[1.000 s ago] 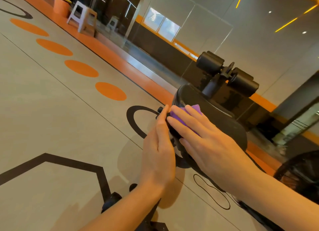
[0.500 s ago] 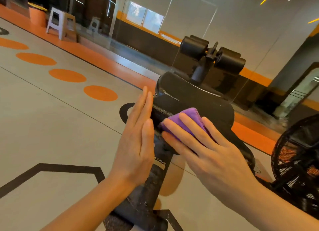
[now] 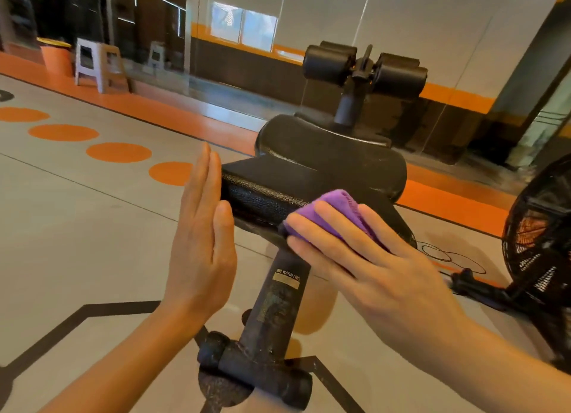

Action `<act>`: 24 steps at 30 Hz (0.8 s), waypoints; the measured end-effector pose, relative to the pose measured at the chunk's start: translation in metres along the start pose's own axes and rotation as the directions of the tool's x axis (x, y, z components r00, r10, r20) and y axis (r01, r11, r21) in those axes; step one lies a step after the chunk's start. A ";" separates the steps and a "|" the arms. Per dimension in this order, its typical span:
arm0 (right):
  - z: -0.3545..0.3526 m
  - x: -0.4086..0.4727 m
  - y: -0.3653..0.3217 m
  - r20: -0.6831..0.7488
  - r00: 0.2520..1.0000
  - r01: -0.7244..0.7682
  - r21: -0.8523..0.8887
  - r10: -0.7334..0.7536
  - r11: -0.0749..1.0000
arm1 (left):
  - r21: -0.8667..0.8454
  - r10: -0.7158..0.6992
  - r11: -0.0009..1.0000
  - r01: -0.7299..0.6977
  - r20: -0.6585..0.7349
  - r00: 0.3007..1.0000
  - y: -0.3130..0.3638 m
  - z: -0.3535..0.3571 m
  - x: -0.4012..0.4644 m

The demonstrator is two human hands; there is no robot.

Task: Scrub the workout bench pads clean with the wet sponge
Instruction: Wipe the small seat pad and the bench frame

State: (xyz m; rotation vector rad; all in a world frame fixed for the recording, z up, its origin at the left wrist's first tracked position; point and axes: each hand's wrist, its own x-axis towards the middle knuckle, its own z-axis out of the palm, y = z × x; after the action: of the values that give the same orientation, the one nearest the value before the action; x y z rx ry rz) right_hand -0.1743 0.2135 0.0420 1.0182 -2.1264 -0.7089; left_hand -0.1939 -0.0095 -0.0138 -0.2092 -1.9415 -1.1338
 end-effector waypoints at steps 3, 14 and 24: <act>-0.002 -0.062 0.022 0.036 0.999 -0.038 -0.018 0.039 0.999 | 0.100 0.114 0.988 -0.118 0.042 0.993 0.007 -0.002 0.004; 0.016 -0.060 0.006 -0.140 0.964 -0.181 0.271 0.225 0.945 | 0.202 0.312 0.905 -0.373 0.279 0.908 0.053 0.035 0.008; 0.044 -0.004 -0.049 -0.280 0.439 -0.342 0.827 0.854 0.447 | 0.331 0.455 0.729 -0.599 0.419 0.786 0.088 0.066 0.022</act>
State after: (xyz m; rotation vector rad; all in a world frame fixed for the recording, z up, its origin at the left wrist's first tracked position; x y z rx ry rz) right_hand -0.1831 0.1978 -0.0217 0.4819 -1.8119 0.8401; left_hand -0.2012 0.0869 0.0435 -0.6846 -2.1540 -0.2551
